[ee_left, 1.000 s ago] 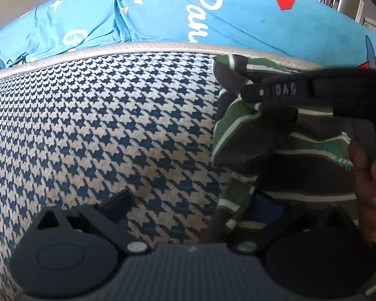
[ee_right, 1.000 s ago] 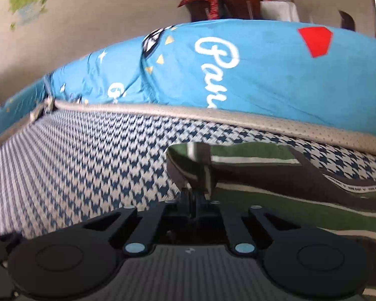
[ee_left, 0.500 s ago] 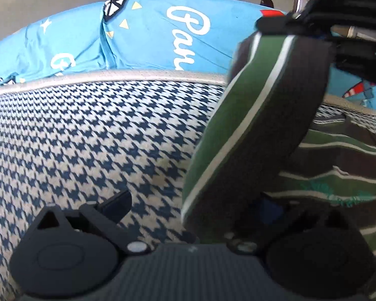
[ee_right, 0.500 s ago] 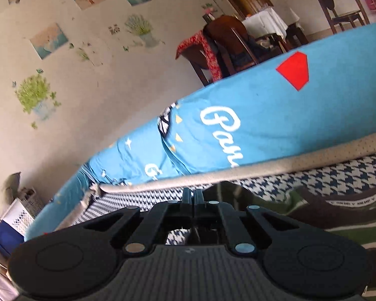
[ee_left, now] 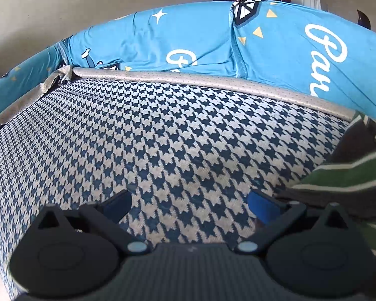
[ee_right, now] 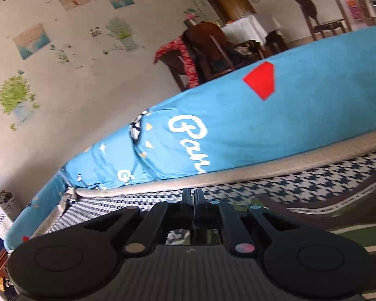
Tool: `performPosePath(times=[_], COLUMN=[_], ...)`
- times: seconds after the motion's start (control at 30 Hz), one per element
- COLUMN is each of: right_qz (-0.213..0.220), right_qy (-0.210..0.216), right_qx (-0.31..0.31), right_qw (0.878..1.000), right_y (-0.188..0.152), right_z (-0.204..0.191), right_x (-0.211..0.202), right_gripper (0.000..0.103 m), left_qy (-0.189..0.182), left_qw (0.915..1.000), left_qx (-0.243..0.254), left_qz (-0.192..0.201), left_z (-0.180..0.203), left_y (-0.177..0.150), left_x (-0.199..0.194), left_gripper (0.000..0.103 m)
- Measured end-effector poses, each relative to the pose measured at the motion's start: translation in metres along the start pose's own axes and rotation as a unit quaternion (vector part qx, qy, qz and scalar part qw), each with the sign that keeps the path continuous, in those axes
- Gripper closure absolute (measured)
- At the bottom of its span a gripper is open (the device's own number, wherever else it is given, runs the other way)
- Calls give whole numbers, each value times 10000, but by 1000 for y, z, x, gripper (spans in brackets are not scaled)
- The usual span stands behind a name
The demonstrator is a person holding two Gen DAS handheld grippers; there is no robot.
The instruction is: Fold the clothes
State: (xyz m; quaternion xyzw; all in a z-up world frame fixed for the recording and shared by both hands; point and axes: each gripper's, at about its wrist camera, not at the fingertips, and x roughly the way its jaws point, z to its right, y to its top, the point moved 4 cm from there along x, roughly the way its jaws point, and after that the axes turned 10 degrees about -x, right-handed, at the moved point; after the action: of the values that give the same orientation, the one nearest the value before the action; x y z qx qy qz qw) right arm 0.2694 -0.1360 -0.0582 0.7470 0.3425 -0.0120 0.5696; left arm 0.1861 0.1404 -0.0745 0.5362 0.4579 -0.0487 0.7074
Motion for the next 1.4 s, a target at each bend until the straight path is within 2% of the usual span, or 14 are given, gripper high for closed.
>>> performPosePath(times=[0.07, 0.2, 0.33, 0.43, 0.57, 0.63, 0.77, 0.87, 0.97, 1.3, 1.4], right_qz=[-44, -241, -457, -504, -587, -625, -599, -578, -599, -806, -915], right_qy=[-92, -65, -21, -170, -522, -664, -919, -1035, -960, -771, -832], right_qx=[81, 91, -55, -240, -438, -550, -740, -783, -741, -1244, -1323], right_qw=[9999, 9996, 9989, 9983, 9959, 9943, 9912, 9899, 9908, 9859, 9835], right_y=[-2, -8, -16, -20, -22, -23, -22, -21, -20, -21, -26], right_z=[8, 10, 4, 5, 19, 28, 43, 53, 56, 47, 49], right_x=[0, 5, 13, 15, 18, 19, 17, 19, 28, 68, 76], right_gripper=[97, 96, 89, 84, 83, 83, 70, 70, 70, 70, 69], left_qy=[-71, -516, -706, -1091, -1302, -1258, -938, -935, -957, -980, -994], left_qw=[9999, 9986, 9972, 9930, 9888, 9879, 9893, 9896, 9894, 9891, 9891], left_qx=[33, 131, 240, 388, 710, 882, 1015, 915, 892, 891, 862], left_qz=[81, -34, -105, -234, -151, -229, -469, -606, -638, -647, -659], left_z=[3, 10, 20, 30, 46, 52, 54, 51, 50, 52, 52], left_y=[0, -4, -14, -22, -34, -39, -48, -50, -50, -52, -53], left_x=[-6, -18, -27, -33, -38, -34, -22, -16, -16, -15, -14], left_gripper=[0, 0, 0, 0, 0, 0, 0, 0, 0, 0, 0])
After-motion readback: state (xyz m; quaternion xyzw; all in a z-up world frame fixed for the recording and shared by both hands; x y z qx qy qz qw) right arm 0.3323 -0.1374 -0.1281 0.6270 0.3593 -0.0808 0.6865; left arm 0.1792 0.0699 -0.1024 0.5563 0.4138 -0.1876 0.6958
